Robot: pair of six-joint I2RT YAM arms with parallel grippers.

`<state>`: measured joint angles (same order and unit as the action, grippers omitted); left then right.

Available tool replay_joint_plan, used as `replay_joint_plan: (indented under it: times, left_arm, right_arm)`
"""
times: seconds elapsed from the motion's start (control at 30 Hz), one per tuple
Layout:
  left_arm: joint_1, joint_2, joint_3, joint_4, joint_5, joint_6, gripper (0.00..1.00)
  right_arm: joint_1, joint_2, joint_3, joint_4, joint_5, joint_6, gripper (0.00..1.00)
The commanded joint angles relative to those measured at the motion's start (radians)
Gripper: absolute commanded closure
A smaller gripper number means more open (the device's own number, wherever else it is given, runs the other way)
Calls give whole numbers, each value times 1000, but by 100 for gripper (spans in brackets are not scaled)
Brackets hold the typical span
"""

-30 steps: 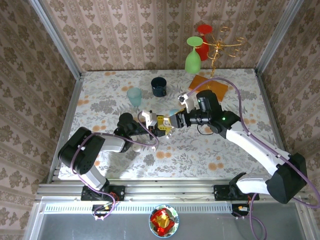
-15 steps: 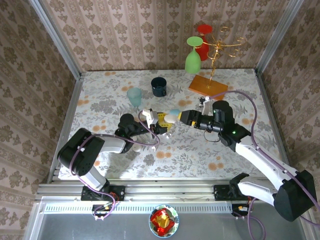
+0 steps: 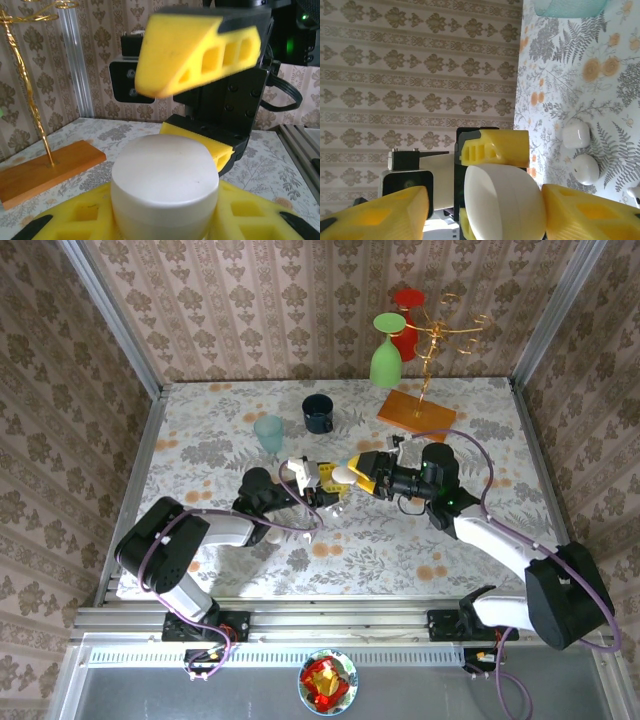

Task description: Insert the wireless bluetooth earbuds into the charging case

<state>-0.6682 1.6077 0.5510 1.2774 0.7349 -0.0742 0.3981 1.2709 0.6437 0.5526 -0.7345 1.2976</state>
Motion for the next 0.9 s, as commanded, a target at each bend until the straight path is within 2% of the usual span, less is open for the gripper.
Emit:
replay_joint_plan:
  times: [0.0,0.13,0.27,0.37,0.4,0.47,0.53,0.6,0.67,0.73,0.87]
  left_arm:
    - [-14,-25,6,18,-12,9,73]
    - [-14,-48,-24,17,-47,18,73]
    - [-13,-58,-44,16,-45,15,71]
    - [-14,-66,-58,16,-57,11,62]
    - [-13,-70,-62,16,-63,10,55]
    - [-14,-88,-77,15,-84,11,33]
    - [-11,-111,-100,10,-85,15,19]
    - [-8,-144,-130,-9,-140,25,9]
    - [-5,-190,-159,-84,-180,33,4]
    - [-7,-255,-162,-246,-234,45,1]
    - [-22,-394,-154,-551,-361,83,0]
  right_arm:
    - [-1,4,5,104,-64,54,44]
    - [-3,5,7,82,-68,31,65]
    - [-19,12,8,87,-85,30,78]
    - [-33,16,14,78,-93,28,80]
    - [-37,19,17,77,-92,24,79]
    - [-50,20,20,49,-80,5,80]
    - [-68,24,28,-13,-59,-35,80]
    - [-91,27,33,-84,-24,-96,81]
    - [-121,38,40,-169,17,-163,81]
    - [-154,58,45,-260,76,-230,81]
    - [-208,129,49,-327,158,-314,82]
